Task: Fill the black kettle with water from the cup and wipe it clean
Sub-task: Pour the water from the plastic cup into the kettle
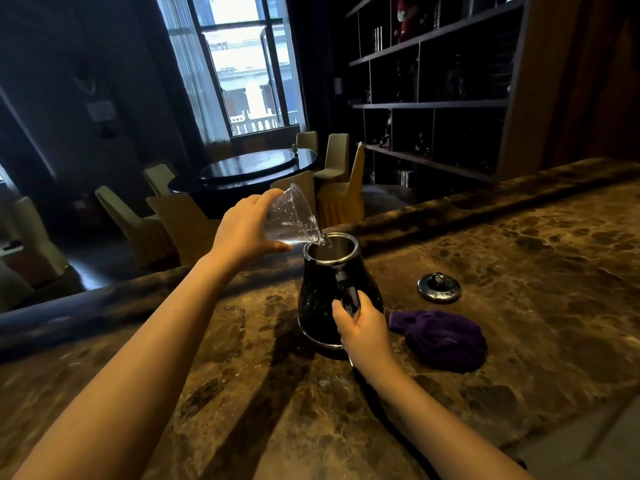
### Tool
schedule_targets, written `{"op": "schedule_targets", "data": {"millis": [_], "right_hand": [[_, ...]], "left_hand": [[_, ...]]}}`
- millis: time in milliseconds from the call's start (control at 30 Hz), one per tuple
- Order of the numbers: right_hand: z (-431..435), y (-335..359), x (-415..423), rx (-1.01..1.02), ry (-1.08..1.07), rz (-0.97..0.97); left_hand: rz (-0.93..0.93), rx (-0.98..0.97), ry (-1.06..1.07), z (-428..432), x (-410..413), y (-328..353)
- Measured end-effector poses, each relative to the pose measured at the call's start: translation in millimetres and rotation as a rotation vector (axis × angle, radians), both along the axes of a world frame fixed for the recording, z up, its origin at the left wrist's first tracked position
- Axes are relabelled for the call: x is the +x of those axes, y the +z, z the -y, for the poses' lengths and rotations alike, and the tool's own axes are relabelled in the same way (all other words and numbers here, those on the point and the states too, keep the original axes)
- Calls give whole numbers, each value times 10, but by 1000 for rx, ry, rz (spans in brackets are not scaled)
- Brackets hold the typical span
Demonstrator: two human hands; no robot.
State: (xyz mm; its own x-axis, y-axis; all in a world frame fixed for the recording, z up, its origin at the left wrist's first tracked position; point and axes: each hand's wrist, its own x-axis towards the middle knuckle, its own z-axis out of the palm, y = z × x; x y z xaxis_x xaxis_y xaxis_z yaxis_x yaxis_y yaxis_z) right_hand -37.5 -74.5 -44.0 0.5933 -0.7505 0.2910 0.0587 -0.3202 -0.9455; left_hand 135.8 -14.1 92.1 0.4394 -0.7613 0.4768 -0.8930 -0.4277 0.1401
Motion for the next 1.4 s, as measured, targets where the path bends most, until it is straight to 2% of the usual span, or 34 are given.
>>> {"op": "schedule_targets", "data": {"millis": [200, 1033, 1400], "right_hand": [[3, 4, 5, 6, 4, -1], [13, 5, -11, 1, 34, 7], [31, 12, -12, -17, 45, 30]], "left_hand": [[22, 38, 3, 22, -9, -44], [311, 239, -72, 211, -116, 135], [382, 223, -94, 240, -113, 124]]}}
